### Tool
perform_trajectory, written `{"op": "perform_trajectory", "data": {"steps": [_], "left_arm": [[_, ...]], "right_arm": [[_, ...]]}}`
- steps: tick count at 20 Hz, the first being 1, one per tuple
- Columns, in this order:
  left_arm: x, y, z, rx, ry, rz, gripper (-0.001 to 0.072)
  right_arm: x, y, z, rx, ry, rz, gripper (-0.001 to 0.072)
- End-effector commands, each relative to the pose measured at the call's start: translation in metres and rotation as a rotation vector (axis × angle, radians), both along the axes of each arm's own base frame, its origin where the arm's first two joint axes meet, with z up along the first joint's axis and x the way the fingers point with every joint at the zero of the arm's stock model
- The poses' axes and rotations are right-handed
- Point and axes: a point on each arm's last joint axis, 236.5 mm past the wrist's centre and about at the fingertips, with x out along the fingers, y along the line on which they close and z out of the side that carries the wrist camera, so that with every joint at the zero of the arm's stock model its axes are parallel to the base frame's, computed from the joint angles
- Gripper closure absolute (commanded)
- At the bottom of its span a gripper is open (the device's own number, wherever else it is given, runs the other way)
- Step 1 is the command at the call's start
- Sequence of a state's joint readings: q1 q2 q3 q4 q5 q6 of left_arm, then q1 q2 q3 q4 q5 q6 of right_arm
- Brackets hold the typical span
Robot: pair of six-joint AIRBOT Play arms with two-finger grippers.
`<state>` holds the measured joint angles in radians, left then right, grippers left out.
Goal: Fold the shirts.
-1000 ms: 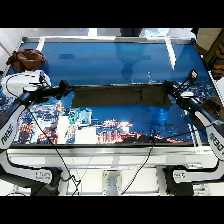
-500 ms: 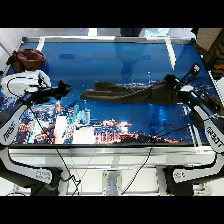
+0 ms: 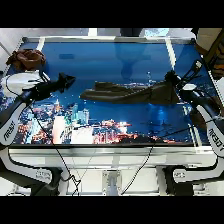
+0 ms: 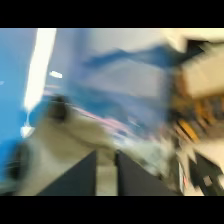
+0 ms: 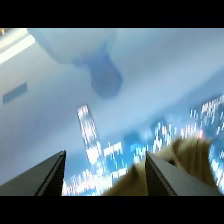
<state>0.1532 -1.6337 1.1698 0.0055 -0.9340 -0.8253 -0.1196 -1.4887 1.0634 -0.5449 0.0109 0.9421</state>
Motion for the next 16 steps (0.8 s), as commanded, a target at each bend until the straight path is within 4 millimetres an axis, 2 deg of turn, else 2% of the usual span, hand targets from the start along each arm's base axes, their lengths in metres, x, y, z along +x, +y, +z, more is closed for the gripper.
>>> {"op": "perform_trajectory", "data": {"steps": [1, 2, 4, 6, 8, 10, 11, 12, 13, 16], "left_arm": [[-0.019, -0.036, 0.076, -0.07, -0.201, -0.226, 0.0632], [-0.022, -0.048, 0.097, -0.071, -0.254, -0.276, 0.0682], [-0.027, -0.077, 0.133, -0.049, -0.349, -0.343, 0.0694], [-0.032, -0.112, 0.165, -0.01, -0.44, -0.399, 0.0693], [-0.039, -0.148, 0.177, 0.105, -0.519, -0.459, 0.0694], [-0.039, -0.172, 0.169, 0.284, -0.557, -0.486, 0.0689], [-0.034, -0.18, 0.161, 0.371, -0.549, -0.473, 0.0612], [-0.03, -0.186, 0.154, 0.422, -0.528, -0.45, 0.0419], [-0.026, -0.191, 0.149, 0.438, -0.499, -0.419, 0.031], [-0.021, -0.196, 0.132, 0.487, -0.466, -0.404, 0.0301]], "right_arm": [[-0.006, -0.023, 0.066, -0.155, -0.12, -0.024, 0.0171], [-0.013, -0.031, 0.086, -0.168, -0.153, -0.036, 0.0191], [-0.029, -0.048, 0.114, -0.146, -0.179, -0.047, 0.019], [-0.05, -0.059, 0.127, -0.113, -0.155, -0.011, 0.0191], [-0.076, -0.071, 0.13, -0.078, -0.101, 0.034, 0.0191], [-0.101, -0.087, 0.117, -0.02, -0.021, 0.062, 0.0214], [-0.115, -0.095, 0.102, 0.027, 0.037, 0.074, 0.0281], [-0.125, -0.103, 0.087, 0.088, 0.084, 0.073, 0.0282], [-0.133, -0.107, 0.073, 0.13, 0.124, 0.081, 0.0282], [-0.138, -0.102, 0.029, 0.261, 0.221, 0.129, 0.0282]]}}
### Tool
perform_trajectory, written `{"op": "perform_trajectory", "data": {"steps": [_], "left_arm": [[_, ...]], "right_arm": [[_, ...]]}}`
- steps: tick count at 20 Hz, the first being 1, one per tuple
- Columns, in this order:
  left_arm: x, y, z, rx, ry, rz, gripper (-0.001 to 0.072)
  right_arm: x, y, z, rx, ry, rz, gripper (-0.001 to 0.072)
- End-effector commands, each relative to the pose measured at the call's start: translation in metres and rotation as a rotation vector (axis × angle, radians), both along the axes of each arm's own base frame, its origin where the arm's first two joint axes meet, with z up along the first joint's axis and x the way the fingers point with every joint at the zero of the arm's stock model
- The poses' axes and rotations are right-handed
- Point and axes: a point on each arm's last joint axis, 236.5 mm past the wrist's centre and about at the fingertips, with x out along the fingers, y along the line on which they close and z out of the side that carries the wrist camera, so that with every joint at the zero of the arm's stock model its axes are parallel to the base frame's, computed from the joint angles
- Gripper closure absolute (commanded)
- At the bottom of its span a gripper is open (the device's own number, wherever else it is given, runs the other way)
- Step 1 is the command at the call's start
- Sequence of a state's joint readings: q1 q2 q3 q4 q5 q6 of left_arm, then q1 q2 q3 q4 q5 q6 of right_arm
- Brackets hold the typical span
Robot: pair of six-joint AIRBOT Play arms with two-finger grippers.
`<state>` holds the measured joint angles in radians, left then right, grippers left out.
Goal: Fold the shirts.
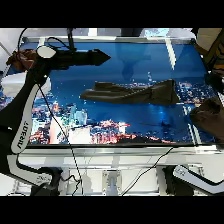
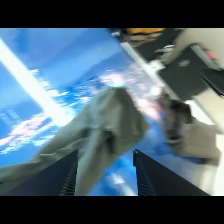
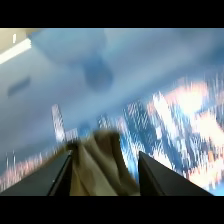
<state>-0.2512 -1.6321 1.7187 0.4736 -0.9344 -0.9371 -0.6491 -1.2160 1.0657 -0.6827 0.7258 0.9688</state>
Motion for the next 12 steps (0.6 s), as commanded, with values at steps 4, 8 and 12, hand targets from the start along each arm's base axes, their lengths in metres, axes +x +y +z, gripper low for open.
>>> {"op": "perform_trajectory", "data": {"steps": [4, 8, 12], "left_arm": [[0.017, 0.001, -0.052, 0.198, 0.048, 0.108, 0.0296], [0.022, -0.001, -0.106, 0.269, 0.159, 0.131, 0.0288], [0.01, -0.015, -0.158, 0.304, 0.289, 0.089, 0.0288]], "right_arm": [[-0.004, 0.043, -0.086, 0.348, 0.179, 0.143, 0.028], [0.01, 0.044, -0.128, 0.365, 0.23, 0.115, 0.0227], [0.02, 0.051, -0.155, 0.403, 0.251, 0.094, 0.0225]]}}
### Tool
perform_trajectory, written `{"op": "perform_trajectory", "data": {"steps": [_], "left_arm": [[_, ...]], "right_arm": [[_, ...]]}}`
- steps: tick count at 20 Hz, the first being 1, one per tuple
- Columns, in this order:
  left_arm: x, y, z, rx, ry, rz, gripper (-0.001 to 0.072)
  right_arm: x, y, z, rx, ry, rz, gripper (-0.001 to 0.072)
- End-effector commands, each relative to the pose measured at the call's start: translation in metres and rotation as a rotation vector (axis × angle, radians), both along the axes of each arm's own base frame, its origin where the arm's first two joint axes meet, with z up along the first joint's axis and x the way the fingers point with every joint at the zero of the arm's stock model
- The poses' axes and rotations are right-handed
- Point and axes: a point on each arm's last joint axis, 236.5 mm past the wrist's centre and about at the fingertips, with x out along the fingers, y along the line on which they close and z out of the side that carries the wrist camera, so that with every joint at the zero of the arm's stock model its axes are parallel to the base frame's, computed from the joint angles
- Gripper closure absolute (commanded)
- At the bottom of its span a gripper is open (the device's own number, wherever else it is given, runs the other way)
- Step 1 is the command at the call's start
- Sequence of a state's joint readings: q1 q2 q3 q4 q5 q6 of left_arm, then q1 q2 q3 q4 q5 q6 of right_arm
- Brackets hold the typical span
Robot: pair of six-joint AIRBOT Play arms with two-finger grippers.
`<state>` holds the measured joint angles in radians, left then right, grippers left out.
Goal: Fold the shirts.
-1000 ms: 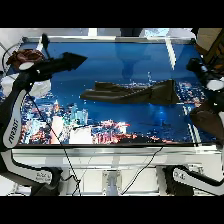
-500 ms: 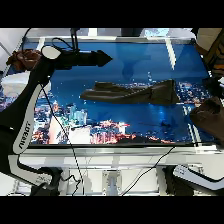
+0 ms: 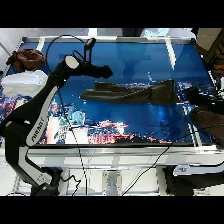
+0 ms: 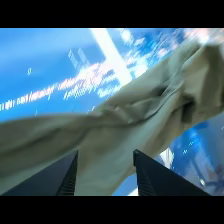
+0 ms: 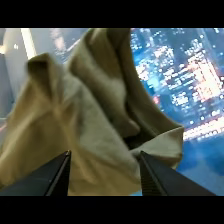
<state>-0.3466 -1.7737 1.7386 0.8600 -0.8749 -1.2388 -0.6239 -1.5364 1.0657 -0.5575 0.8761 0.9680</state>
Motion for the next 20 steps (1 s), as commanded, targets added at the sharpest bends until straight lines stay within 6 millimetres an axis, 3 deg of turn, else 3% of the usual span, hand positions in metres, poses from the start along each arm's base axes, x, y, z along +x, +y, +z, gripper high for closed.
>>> {"op": "perform_trajectory", "data": {"steps": [1, 7, 10, 13, 15, 16, 18, 20], "left_arm": [[-0.011, -0.009, -0.044, 0.041, 0.11, -0.017, 0.0288], [-0.015, -0.016, -0.058, 0.05, 0.132, -0.031, 0.0289], [-0.018, -0.023, -0.058, 0.05, 0.127, -0.042, 0.0289], [-0.024, -0.035, -0.057, 0.049, 0.117, -0.059, 0.0289], [-0.025, -0.039, -0.056, 0.046, 0.109, -0.062, 0.0289], [-0.025, -0.04, -0.056, 0.046, 0.108, -0.062, 0.0289], [-0.025, -0.04, -0.056, 0.046, 0.108, -0.062, 0.029], [-0.02, -0.04, -0.053, 0.039, 0.091, -0.048, 0.0304]], "right_arm": [[0.009, 0.009, -0.028, 0.047, 0.021, -0.002, 0.0225], [0.028, 0.022, -0.062, 0.18, 0.021, -0.066, 0.0225], [0.032, 0.05, -0.073, 0.161, 0.035, 0.006, 0.0226], [0.043, 0.088, -0.066, 0.113, 0.02, 0.128, 0.0229], [0.058, 0.103, -0.057, 0.062, -0.01, 0.173, 0.0284], [0.067, 0.106, -0.051, 0.035, -0.03, 0.176, 0.0375], [0.078, 0.109, -0.039, 0.012, -0.063, 0.192, 0.0649], [0.081, 0.121, -0.021, 0.038, -0.09, 0.252, 0.0684]]}}
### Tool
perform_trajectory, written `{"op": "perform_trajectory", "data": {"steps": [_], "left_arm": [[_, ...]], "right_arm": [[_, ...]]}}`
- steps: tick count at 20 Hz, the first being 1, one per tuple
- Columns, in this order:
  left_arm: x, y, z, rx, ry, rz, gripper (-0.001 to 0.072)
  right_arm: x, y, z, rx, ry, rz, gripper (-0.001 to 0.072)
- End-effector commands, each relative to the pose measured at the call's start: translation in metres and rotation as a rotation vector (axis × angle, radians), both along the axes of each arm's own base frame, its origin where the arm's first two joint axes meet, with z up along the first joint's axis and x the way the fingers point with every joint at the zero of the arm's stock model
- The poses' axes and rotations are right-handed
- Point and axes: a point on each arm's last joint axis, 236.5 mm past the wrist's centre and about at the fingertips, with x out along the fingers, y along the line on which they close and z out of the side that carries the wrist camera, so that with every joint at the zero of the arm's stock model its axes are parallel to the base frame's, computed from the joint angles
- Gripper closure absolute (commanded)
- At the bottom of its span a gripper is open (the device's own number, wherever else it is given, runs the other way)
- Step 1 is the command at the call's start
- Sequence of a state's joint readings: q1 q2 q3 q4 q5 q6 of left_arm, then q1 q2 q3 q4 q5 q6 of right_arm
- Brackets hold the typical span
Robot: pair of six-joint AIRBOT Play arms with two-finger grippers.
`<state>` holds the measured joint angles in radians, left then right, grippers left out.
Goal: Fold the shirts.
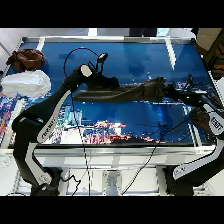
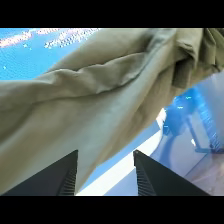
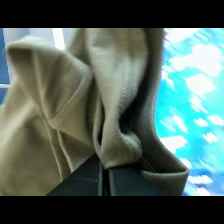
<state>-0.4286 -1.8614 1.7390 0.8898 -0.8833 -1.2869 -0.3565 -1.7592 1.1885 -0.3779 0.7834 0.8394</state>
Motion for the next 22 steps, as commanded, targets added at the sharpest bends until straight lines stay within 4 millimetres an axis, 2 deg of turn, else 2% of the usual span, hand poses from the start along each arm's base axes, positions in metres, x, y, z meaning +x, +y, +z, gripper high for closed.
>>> {"op": "perform_trajectory", "data": {"steps": [1, 3, 4, 6, 9, 11, 14, 16, 17, 20, 21, 22], "left_arm": [[0.009, -0.001, 0.005, -0.012, -0.036, 0.027, 0.0362], [0.022, 0.0, 0.011, -0.027, -0.081, 0.065, 0.0624], [0.027, 0.0, 0.012, -0.032, -0.097, 0.079, 0.0694], [0.031, 0.001, 0.008, -0.032, -0.1, 0.092, 0.0693], [0.028, 0.0, -0.02, -0.027, -0.013, 0.116, 0.0693], [0.024, 0.001, -0.035, -0.012, 0.018, 0.107, 0.0694], [0.039, 0.024, -0.023, 0.04, -0.029, 0.103, 0.0694], [0.054, 0.057, -0.002, 0.098, -0.055, 0.1, 0.0694], [0.062, 0.082, 0.011, 0.137, -0.058, 0.115, 0.0694], [0.087, 0.183, 0.062, 0.287, -0.103, 0.257, 0.0693], [0.089, 0.217, 0.085, 0.305, -0.136, 0.314, 0.0694], [0.088, 0.24, 0.105, 0.305, -0.155, 0.353, 0.0694]], "right_arm": [[0.007, 0.025, 0.029, 0.021, -0.049, 0.108, 0.0684], [-0.001, 0.045, 0.053, 0.066, -0.073, 0.208, 0.0684], [-0.004, 0.053, 0.066, 0.078, -0.088, 0.248, 0.0685], [-0.008, 0.069, 0.095, 0.087, -0.134, 0.313, 0.0685], [-0.01, 0.106, 0.141, 0.07, -0.226, 0.4, 0.0685], [-0.013, 0.144, 0.17, 0.064, -0.286, 0.472, 0.0685], [-0.014, 0.215, 0.193, 0.036, -0.361, 0.568, 0.0686], [-0.009, 0.26, 0.198, -0.001, -0.414, 0.56, 0.0686], [-0.008, 0.281, 0.2, -0.015, -0.438, 0.553, 0.0686], [-0.016, 0.344, 0.205, -0.079, -0.515, 0.547, 0.0687], [-0.02, 0.362, 0.204, -0.112, -0.543, 0.55, 0.0687], [-0.026, 0.378, 0.204, -0.126, -0.56, 0.557, 0.0686]]}}
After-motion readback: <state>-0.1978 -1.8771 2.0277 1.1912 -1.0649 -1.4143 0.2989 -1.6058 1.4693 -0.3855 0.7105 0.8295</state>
